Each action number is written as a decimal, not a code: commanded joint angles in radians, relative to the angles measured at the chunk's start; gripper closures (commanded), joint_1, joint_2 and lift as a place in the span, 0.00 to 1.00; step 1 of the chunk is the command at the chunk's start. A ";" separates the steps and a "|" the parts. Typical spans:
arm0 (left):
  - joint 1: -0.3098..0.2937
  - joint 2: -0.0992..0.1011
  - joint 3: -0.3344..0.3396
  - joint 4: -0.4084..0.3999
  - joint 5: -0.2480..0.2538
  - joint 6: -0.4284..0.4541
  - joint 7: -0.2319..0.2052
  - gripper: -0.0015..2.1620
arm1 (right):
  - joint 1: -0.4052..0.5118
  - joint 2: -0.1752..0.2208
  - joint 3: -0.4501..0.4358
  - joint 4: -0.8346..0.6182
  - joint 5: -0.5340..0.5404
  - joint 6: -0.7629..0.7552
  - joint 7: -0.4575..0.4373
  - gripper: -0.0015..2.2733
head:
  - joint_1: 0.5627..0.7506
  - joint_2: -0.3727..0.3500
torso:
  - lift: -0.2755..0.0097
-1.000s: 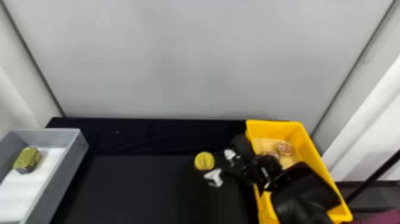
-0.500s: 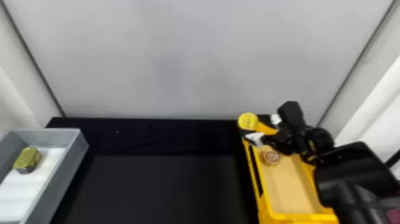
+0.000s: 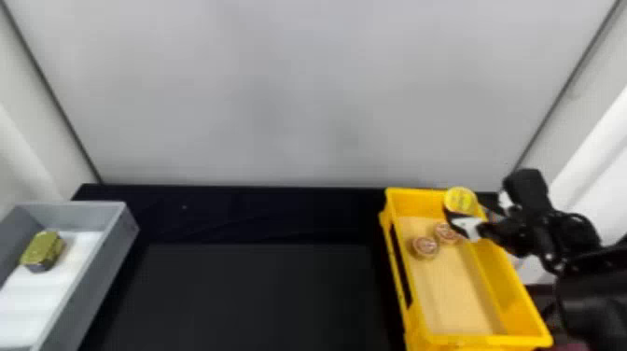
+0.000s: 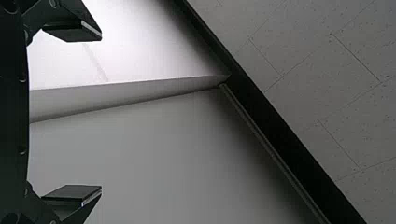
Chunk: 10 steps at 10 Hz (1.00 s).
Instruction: Pick up the round yellow can and place it in the yellow rectangular box
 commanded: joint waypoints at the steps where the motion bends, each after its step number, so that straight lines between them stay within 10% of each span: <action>1: 0.000 0.001 -0.001 0.000 0.000 -0.002 0.000 0.06 | 0.049 -0.002 -0.070 0.036 0.000 0.038 -0.006 0.29 | 0.70 0.44 | 0.96; 10: -0.011 0.004 -0.019 0.006 0.000 -0.002 -0.003 0.06 | 0.054 0.006 -0.042 0.333 -0.270 0.021 -0.168 0.29 | 0.70 0.44 | 0.96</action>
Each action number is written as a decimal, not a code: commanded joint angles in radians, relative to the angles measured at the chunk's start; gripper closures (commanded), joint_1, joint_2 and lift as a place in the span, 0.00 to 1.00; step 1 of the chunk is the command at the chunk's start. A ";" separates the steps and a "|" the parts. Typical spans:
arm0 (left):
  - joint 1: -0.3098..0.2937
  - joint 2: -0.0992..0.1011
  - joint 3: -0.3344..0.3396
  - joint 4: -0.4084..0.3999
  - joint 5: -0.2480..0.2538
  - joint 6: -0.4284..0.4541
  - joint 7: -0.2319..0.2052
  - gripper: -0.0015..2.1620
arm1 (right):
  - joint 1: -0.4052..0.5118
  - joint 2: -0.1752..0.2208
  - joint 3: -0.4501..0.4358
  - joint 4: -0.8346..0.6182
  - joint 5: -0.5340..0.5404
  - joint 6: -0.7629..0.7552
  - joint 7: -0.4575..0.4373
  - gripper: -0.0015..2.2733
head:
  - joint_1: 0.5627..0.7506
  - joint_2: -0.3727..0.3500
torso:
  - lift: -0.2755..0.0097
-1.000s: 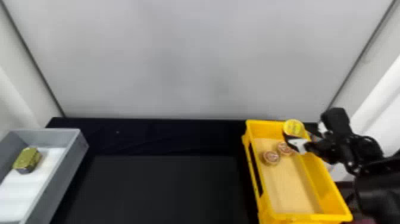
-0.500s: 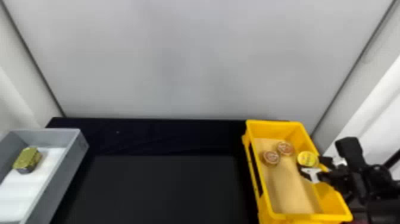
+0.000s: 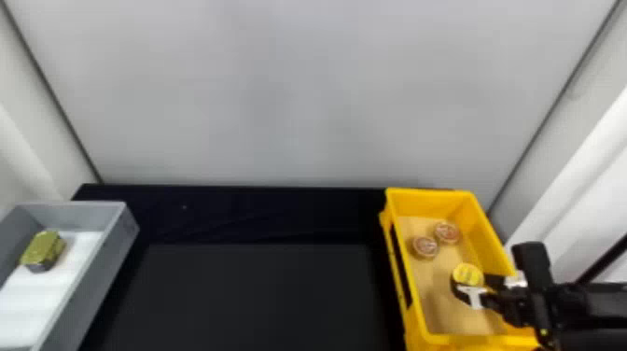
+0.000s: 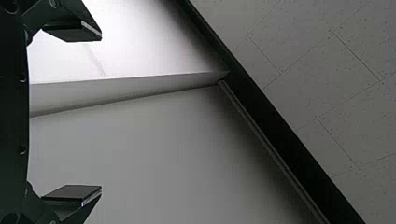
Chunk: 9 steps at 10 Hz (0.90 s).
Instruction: Pick up the round yellow can and place it in the yellow rectangular box
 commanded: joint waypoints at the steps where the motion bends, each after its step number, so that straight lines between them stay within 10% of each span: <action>1: -0.002 0.000 -0.003 0.000 0.000 0.000 0.000 0.06 | -0.007 -0.001 0.013 0.043 -0.023 -0.001 -0.009 0.29 | 0.70 0.44 | 0.96; 7: -0.004 0.000 -0.005 0.002 0.000 -0.003 0.000 0.06 | -0.019 -0.002 0.033 0.060 -0.034 -0.007 -0.007 0.28 | 0.70 0.44 | 0.96; 9: -0.001 0.000 -0.003 0.002 0.000 -0.003 0.000 0.06 | -0.018 -0.002 0.033 0.060 -0.049 -0.016 -0.007 0.13 | 0.70 0.44 | 0.96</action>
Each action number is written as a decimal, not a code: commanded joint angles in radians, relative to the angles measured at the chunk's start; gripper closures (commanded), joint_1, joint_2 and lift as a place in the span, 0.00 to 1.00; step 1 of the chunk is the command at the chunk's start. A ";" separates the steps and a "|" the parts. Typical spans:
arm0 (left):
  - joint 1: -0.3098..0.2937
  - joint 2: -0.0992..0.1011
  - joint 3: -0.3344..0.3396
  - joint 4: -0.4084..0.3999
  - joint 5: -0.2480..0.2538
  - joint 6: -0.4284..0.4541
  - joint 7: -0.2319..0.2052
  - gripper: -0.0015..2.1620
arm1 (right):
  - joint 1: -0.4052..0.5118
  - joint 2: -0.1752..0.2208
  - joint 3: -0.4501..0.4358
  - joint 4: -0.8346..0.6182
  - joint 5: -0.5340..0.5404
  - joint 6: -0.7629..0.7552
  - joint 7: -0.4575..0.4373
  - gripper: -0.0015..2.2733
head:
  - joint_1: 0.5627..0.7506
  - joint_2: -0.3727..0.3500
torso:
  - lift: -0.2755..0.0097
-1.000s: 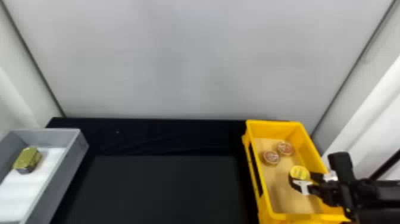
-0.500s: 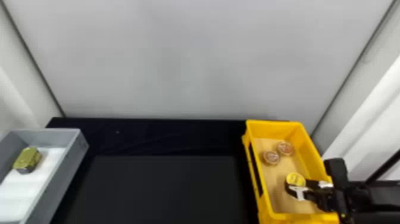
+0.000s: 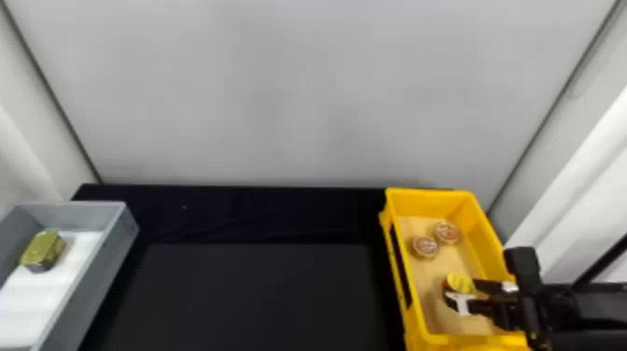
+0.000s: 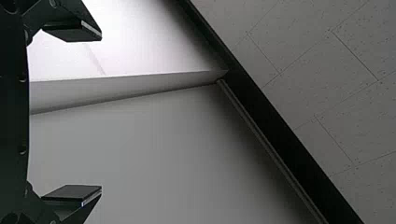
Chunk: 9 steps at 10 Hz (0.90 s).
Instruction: Pick up the round yellow can and place it in the yellow rectangular box
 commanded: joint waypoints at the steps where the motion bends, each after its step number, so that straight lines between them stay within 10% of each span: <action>1: 0.003 0.001 0.003 0.000 0.000 0.000 -0.001 0.06 | 0.002 0.000 0.001 0.000 -0.012 -0.008 0.002 0.03 | 0.70 0.44 | 0.96; 6: 0.007 0.000 0.008 0.000 -0.002 0.003 -0.001 0.06 | 0.014 0.000 -0.022 -0.303 -0.029 -0.072 -0.040 0.05 | 0.70 0.44 | 0.96; 9: 0.009 -0.013 0.006 0.000 -0.002 0.003 -0.001 0.06 | -0.012 0.000 -0.002 -0.596 -0.093 -0.163 -0.255 0.05 | 0.70 0.44 | 0.96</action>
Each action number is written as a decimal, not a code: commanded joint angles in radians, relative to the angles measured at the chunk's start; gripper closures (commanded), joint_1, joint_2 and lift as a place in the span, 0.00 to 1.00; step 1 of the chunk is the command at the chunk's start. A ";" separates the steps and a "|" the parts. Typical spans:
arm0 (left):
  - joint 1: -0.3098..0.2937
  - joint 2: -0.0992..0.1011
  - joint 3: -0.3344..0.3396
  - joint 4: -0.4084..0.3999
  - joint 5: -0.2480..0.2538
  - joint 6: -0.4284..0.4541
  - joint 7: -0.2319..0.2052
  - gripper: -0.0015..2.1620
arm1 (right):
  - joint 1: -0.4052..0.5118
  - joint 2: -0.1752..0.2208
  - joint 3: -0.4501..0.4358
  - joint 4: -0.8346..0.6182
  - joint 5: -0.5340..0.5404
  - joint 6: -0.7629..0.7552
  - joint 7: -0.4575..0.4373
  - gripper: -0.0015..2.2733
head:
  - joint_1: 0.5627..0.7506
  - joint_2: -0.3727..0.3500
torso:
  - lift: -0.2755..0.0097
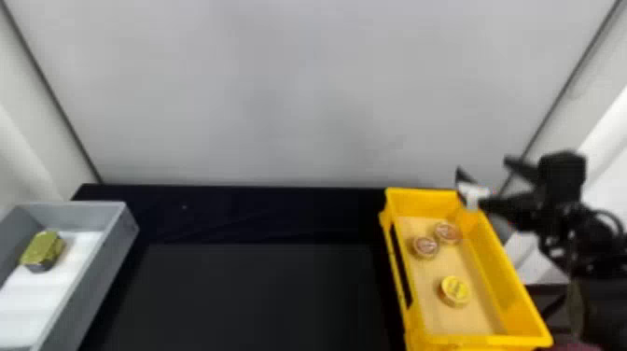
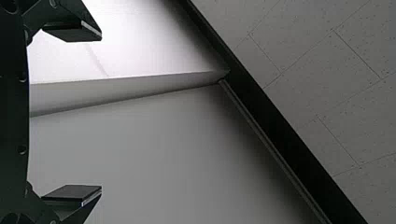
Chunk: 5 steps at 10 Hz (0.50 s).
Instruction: Pick up the round yellow can and place it in the yellow rectangular box
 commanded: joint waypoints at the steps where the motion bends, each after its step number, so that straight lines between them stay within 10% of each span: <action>1: 0.001 -0.012 -0.003 0.003 0.000 -0.003 0.000 0.06 | -0.032 0.000 0.023 -0.203 -0.040 -0.082 -0.122 0.05 | 0.70 0.44 | 0.96; 5: 0.001 -0.020 -0.003 0.005 -0.006 -0.006 0.005 0.05 | -0.084 0.000 0.057 -0.380 -0.038 -0.140 -0.231 0.05 | 0.70 0.44 | 0.96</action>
